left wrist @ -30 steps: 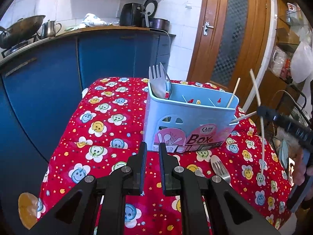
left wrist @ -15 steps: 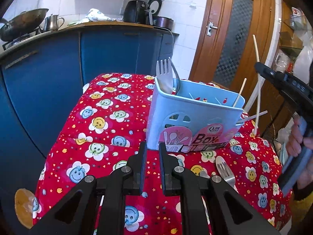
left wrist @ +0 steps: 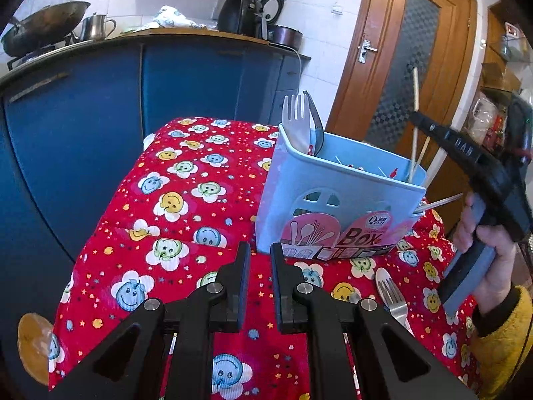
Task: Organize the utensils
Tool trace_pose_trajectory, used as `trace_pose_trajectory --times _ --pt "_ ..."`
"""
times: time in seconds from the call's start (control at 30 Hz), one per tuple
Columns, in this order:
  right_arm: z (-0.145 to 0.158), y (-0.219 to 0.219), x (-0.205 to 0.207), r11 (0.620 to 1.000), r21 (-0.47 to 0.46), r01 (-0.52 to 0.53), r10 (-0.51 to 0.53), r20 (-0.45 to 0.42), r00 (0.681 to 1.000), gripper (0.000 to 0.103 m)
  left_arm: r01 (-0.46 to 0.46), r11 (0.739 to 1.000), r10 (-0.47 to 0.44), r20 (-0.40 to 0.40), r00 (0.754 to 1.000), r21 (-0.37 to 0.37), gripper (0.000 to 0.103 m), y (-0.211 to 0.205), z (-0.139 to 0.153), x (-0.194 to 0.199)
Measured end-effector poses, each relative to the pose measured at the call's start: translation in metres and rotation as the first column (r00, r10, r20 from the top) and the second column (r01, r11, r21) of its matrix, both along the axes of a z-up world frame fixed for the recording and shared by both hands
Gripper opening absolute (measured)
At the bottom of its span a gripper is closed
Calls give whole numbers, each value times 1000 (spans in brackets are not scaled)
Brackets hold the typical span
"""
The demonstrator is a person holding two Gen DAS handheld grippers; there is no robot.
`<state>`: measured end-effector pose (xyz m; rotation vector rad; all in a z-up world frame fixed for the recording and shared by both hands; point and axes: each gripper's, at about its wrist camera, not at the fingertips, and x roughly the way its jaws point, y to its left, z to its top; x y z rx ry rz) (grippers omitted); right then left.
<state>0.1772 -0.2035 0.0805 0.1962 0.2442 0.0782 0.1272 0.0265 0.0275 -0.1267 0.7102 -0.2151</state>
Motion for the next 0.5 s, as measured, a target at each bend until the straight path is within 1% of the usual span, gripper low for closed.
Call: trace_pose_trajectory --times 0.1,0.17,0.23,0.27,0.3,0.5 --pt "-9 2 2 1000 -6 -15 15 -47 999 6 1 1000 -1 2 1000 -3 12 0 1 -2" --pt "-12 0 1 1000 20 -21 23 -74 997 11 3 1000 -3 4 1000 -5 12 -1 2 -3" --pt "-12 -3 -2 998 48 -34 38 -86 996 27 7 1000 -7 5 1000 -8 12 -2 3 -5" --pt "-11 -4 -5 997 60 -39 44 -84 995 29 9 1000 -9 5 1000 -9 12 -2 3 -5" --pt "-10 -5 -7 997 62 -41 46 -80 996 31 11 1000 -11 6 1000 -9 12 -3 4 -6" --pt "0 -5 -23 996 76 -46 52 -70 996 31 33 999 -33 4 999 -11 12 -8 7 -13"
